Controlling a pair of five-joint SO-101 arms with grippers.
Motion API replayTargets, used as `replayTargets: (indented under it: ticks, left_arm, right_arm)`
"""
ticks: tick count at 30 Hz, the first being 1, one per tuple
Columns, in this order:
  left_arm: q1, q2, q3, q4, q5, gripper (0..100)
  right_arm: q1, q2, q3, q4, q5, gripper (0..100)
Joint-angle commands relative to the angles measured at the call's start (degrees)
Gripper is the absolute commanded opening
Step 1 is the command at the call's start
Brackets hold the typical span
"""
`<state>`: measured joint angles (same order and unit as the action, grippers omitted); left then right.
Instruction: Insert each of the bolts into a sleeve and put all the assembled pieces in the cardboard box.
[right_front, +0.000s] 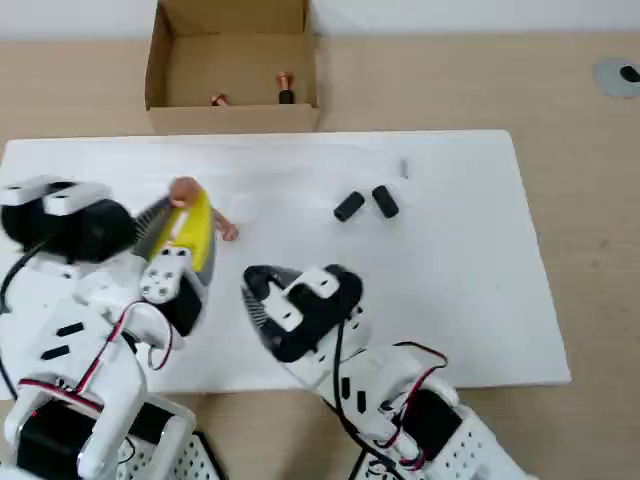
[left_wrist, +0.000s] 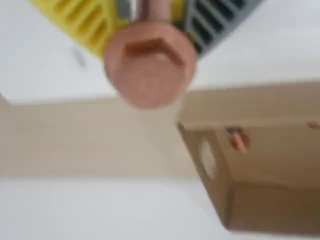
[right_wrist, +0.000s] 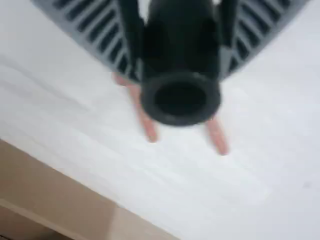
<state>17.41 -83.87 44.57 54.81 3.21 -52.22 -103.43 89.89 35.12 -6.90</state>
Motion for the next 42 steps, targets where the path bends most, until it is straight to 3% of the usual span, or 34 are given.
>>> replayTargets:
  ticks: [1, 10, 31, 39, 42]
  left_arm:
    - [2.11, -0.48, -0.88, 1.23, 0.26, 1]
    - [2.29, -0.48, -0.44, 4.66, 5.10, 1]
    - [5.36, -0.40, 4.04, 4.84, 4.92, 1]
    - [5.36, -0.13, -2.11, 5.27, 2.55, 1]
    - [5.71, 0.04, -5.89, 9.05, 1.67, 1]
  right_arm:
    - [-2.68, -6.46, 0.57, -3.96, 0.35, 1.0]
    - [-2.51, -6.46, 0.75, -4.66, 0.44, 1.0]
    - [-0.13, -6.46, -1.10, -5.01, 0.44, 1.0]
    - [-0.13, -6.02, -0.48, -4.66, 0.44, 1.0]
    - [-0.13, -6.02, 0.66, -4.66, 0.44, 1.0]
